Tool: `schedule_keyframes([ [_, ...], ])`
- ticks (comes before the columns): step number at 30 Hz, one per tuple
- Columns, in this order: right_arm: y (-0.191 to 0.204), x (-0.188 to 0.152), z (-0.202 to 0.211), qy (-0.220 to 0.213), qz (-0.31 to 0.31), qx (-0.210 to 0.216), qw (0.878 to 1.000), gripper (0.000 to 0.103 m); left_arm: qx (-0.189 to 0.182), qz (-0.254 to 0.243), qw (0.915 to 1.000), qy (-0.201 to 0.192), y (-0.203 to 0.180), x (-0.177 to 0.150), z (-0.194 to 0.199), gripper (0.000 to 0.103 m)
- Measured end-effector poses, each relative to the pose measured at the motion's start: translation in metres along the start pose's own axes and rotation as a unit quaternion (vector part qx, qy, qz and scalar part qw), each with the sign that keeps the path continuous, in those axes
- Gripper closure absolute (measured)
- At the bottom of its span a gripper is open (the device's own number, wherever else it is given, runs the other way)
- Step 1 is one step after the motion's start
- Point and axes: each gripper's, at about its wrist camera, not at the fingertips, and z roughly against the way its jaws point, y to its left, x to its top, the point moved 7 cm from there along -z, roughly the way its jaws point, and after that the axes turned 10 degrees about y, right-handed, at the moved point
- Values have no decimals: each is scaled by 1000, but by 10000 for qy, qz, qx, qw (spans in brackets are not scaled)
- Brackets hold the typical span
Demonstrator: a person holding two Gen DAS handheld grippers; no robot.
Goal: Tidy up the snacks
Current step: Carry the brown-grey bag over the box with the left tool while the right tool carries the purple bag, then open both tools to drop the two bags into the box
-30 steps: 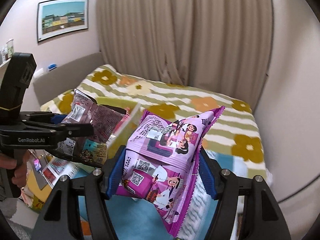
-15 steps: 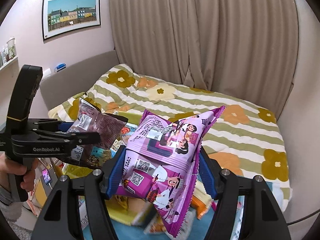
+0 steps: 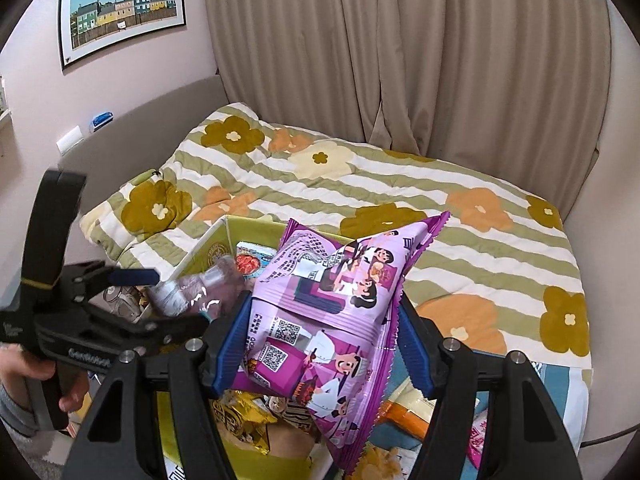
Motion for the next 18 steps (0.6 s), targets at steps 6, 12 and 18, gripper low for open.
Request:
schedule_keyframes([
  [6,5,5,-8,65,-32,59,10000,40,278,-179,9994,-64,6,-24,10,0],
  [12,9,10,-20,221,-143,212,9994,40,195,-131,9997,-70,7,-32,8,0],
  [18,15,8,-36,469,-171,73,9987,39,244,-169,9995,-109,9,-33,11,1],
])
